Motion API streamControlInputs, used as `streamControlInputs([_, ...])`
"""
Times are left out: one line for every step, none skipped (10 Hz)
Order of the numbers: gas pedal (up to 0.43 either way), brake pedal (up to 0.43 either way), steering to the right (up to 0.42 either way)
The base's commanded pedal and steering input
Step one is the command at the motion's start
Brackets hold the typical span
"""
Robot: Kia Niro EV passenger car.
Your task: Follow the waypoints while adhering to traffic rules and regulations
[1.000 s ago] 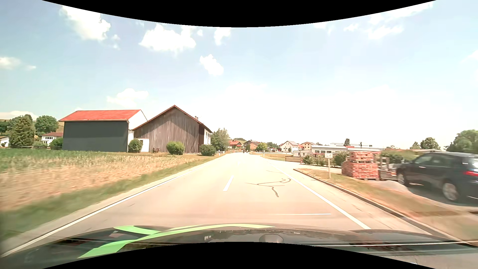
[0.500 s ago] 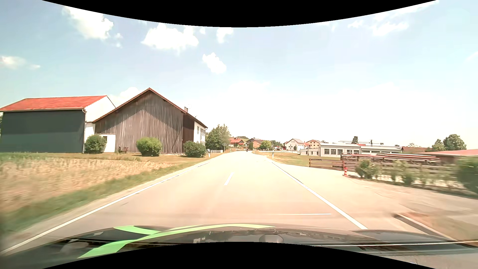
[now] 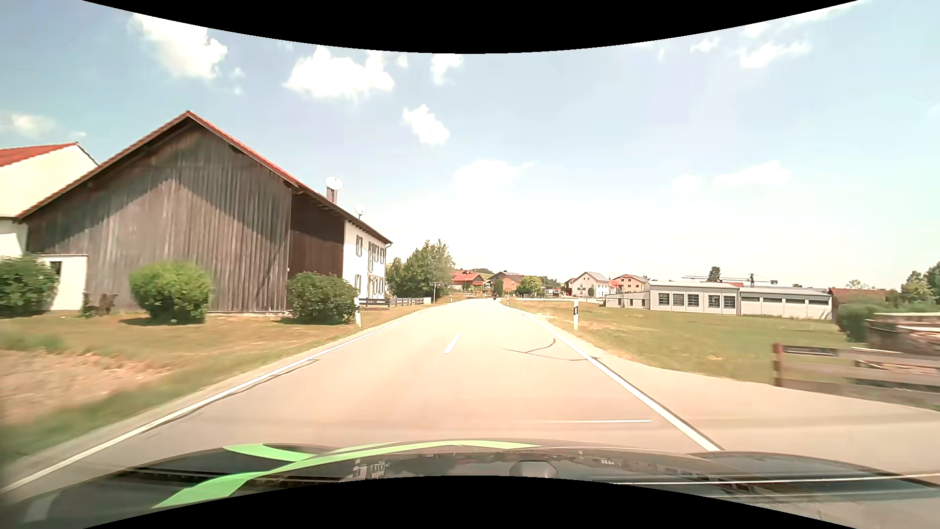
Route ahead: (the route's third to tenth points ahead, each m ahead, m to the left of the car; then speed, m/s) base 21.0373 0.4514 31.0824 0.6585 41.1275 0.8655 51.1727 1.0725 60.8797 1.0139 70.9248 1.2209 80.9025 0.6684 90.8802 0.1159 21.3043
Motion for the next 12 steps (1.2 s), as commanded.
streamControlInputs([0.028,0.000,-0.006])
streamControlInputs([0.000,0.000,-0.007])
streamControlInputs([0.000,0.000,-0.007])
streamControlInputs([0.000,0.000,-0.006])
streamControlInputs([0.000,0.000,-0.007])
streamControlInputs([0.000,0.000,-0.006])
streamControlInputs([0.000,0.000,-0.006])
streamControlInputs([0.000,0.000,-0.006])
streamControlInputs([0.000,0.000,-0.006])
streamControlInputs([0.000,0.000,-0.006])
streamControlInputs([0.000,0.000,-0.006])
streamControlInputs([0.020,0.000,-0.006])
